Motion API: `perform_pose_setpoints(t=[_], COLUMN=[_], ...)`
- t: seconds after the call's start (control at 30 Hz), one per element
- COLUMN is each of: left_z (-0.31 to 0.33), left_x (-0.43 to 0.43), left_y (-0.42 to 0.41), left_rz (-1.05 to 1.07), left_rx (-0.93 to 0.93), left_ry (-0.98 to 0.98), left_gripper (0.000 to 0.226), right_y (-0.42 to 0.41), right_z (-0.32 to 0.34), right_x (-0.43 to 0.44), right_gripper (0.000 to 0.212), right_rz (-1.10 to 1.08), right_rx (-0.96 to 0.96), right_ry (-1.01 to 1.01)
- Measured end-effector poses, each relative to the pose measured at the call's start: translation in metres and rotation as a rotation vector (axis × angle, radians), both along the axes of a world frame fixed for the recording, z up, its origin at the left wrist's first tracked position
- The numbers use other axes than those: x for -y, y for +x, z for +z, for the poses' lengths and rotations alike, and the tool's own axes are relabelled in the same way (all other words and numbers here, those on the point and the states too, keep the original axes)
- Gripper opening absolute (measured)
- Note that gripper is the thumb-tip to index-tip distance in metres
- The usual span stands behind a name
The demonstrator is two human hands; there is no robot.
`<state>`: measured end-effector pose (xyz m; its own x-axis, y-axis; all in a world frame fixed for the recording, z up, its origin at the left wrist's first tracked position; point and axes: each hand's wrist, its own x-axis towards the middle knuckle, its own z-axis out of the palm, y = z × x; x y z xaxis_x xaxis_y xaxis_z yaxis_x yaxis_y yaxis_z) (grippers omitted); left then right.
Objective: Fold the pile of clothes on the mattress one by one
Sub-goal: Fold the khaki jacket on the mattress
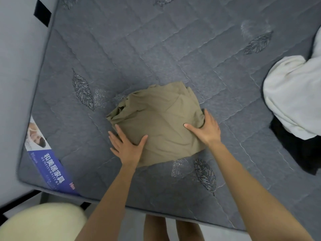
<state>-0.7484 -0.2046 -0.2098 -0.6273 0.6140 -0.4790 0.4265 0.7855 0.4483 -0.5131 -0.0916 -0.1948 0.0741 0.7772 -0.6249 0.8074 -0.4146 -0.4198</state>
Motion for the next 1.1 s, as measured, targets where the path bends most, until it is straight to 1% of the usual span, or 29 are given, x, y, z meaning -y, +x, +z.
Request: perform_pose_setpoints(t=[0.03, 0.07, 0.13, 0.2, 0.23, 0.27, 0.3, 0.33, 0.4, 0.5, 0.53, 0.6, 0.73, 0.93, 1.1], left_z=[-0.002, -0.004, -0.007, -0.010, -0.010, -0.007, -0.002, 0.004, 0.014, 0.028, 0.035, 0.050, 0.087, 0.126, 0.128], left_x=[0.000, 0.001, 0.004, 0.008, 0.009, 0.011, 0.012, 0.012, 0.009, 0.006, 0.005, 0.006, 0.008, 0.022, 0.056], left_y=[-0.004, -0.006, -0.008, -0.009, -0.010, -0.011, -0.010, -0.009, -0.006, -0.007, -0.009, -0.017, -0.055, -0.140, -0.218], left_rz=[0.128, 0.204, 0.212, 0.170, 0.185, 0.224, 0.266, 0.288, 0.274, 0.283, 0.302, 0.312, 0.321, 0.294, 0.269], left_rx=[0.054, 0.102, 0.133, 0.148, 0.184, 0.237, 0.305, 0.388, 0.485, 0.503, 0.504, 0.493, 0.483, 0.370, 0.328], left_ry=[-0.011, -0.026, -0.042, 0.015, 0.074, 0.134, 0.176, 0.207, 0.240, 0.285, 0.306, 0.359, 0.480, 0.571, 0.559], left_gripper=[0.120, 0.120, 0.111, 0.098, 0.089, 0.076, 0.061, 0.054, 0.056, 0.065, 0.065, 0.057, 0.044, 0.034, 0.039], right_y=[-0.003, -0.007, -0.014, -0.019, -0.022, -0.023, -0.024, -0.025, -0.025, -0.028, -0.031, -0.036, -0.067, -0.150, -0.223], right_z=[-0.003, -0.004, -0.004, -0.004, -0.002, 0.000, 0.001, 0.002, 0.003, 0.011, 0.018, 0.033, 0.073, 0.109, 0.109], right_x=[-0.005, -0.008, -0.009, -0.011, -0.012, -0.014, -0.015, -0.014, -0.010, 0.001, 0.005, 0.013, 0.031, 0.067, 0.117], right_gripper=[0.112, 0.113, 0.112, 0.108, 0.103, 0.096, 0.086, 0.075, 0.061, 0.043, 0.036, 0.025, 0.012, 0.012, 0.012], right_rz=[0.033, 0.053, 0.042, -0.097, -0.178, -0.233, -0.245, -0.229, -0.182, -0.175, -0.181, -0.211, -0.297, -0.383, -0.459], right_rx=[-0.015, -0.031, -0.085, -0.212, -0.273, -0.315, -0.344, -0.356, -0.350, -0.304, -0.304, -0.329, -0.468, -0.582, -0.619], right_ry=[-0.023, -0.027, -0.002, -0.009, -0.037, -0.078, -0.126, -0.175, -0.205, -0.098, -0.054, 0.023, 0.147, 0.272, 0.277])
